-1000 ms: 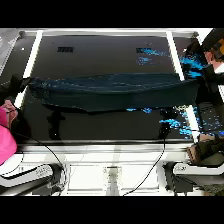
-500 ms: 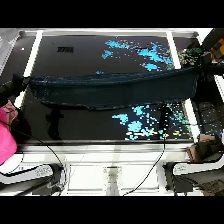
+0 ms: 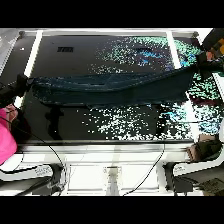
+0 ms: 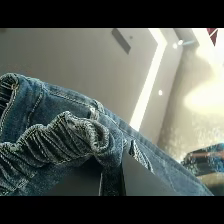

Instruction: Fold the clothes and pants, and hang the long-sleeved shirts on hangers.

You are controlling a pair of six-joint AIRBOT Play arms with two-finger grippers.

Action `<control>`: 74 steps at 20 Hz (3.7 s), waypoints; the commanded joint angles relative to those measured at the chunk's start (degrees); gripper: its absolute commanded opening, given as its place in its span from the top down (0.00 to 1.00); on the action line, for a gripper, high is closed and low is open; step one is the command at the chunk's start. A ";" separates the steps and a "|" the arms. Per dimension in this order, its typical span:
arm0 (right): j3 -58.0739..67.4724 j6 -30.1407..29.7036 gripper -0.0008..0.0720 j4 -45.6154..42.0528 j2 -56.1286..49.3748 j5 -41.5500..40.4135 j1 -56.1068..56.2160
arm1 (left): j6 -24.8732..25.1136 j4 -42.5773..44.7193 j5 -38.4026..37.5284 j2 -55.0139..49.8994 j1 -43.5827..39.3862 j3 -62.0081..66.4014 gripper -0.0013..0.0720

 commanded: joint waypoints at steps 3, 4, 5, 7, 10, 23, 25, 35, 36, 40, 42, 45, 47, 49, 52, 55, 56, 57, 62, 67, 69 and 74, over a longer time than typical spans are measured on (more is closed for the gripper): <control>6.97 0.44 0.97 -8.31 2.86 8.66 0.44 | 0.00 -0.26 -0.22 -0.22 0.55 0.11 0.94; 7.08 1.88 0.97 -10.08 3.63 11.19 0.44 | 0.00 -0.81 -0.24 -0.22 0.63 0.20 0.94; 7.08 3.50 0.97 -11.41 3.96 13.99 0.44 | 0.00 -1.29 -0.22 -0.22 0.63 0.24 0.94; 6.69 4.79 0.97 -13.60 3.93 19.30 0.50 | 0.00 -1.31 -0.24 -0.22 0.63 0.22 0.94; 6.19 8.92 0.97 -19.76 3.91 27.32 0.42 | 0.00 -1.31 -0.20 -0.22 0.63 0.24 0.94; 6.56 9.51 0.97 -20.57 6.03 25.62 1.27 | 0.00 -1.31 1.29 -0.24 0.63 0.26 0.94; 6.56 9.77 0.96 -20.59 5.11 25.22 1.27 | 0.00 -1.31 2.89 -0.28 0.52 0.26 0.94; 6.43 12.57 0.96 -12.41 -5.33 9.73 2.75 | 0.02 -8.90 9.49 -5.03 -1.44 0.26 0.94; 6.43 12.55 0.96 -12.44 -6.29 7.56 3.85 | 0.02 -11.15 10.58 -6.08 -2.47 0.26 0.93; 6.51 19.82 0.96 -8.83 -8.74 -4.52 6.67 | 0.09 -20.24 20.13 -9.38 -7.48 0.44 0.93; 6.56 21.64 0.96 -2.54 -10.16 -10.43 6.73 | 1.90 -22.32 24.44 -10.45 -9.31 1.73 0.93; 6.58 21.66 0.64 4.09 -12.26 -19.28 6.97 | 3.04 -24.74 25.75 -12.79 -10.51 6.40 0.72; 7.15 21.84 0.64 8.57 -13.38 -25.14 6.93 | 3.04 -33.44 30.32 -14.78 -10.49 10.47 0.50; 9.51 21.70 0.64 7.93 -15.02 -25.09 6.56 | 3.02 -36.87 32.15 -17.20 -10.14 14.16 0.27; 13.16 18.95 0.58 6.82 -16.90 -21.59 6.45 | 3.04 -36.85 32.15 -20.20 -10.05 16.61 0.27; 15.34 14.82 0.58 6.08 -16.96 -17.64 5.70 | 3.04 -36.85 31.21 -22.18 -9.33 16.87 0.27; 16.35 13.73 0.56 6.12 -16.96 -15.89 5.29 | 3.04 -36.85 30.12 -22.45 -8.92 16.90 0.27; 17.57 12.09 0.56 6.12 -16.96 -13.86 4.74 | 3.06 -36.79 29.24 -22.49 -8.39 16.90 0.27; 23.76 0.39 0.56 7.85 -16.92 2.32 2.16 | 12.20 -35.60 5.57 -22.45 -3.45 19.15 0.29; 23.45 -13.20 0.57 15.43 -16.96 22.82 1.25 | 13.81 -33.24 -12.55 -20.22 -2.27 24.33 0.29; 23.45 -16.85 0.65 15.43 -16.96 28.61 1.14 | 13.33 -21.92 -13.55 -17.99 -2.97 25.03 0.34; 23.45 -22.53 0.65 15.41 -17.00 37.18 0.92 | -7.91 12.09 -18.10 -13.20 -4.24 25.03 0.34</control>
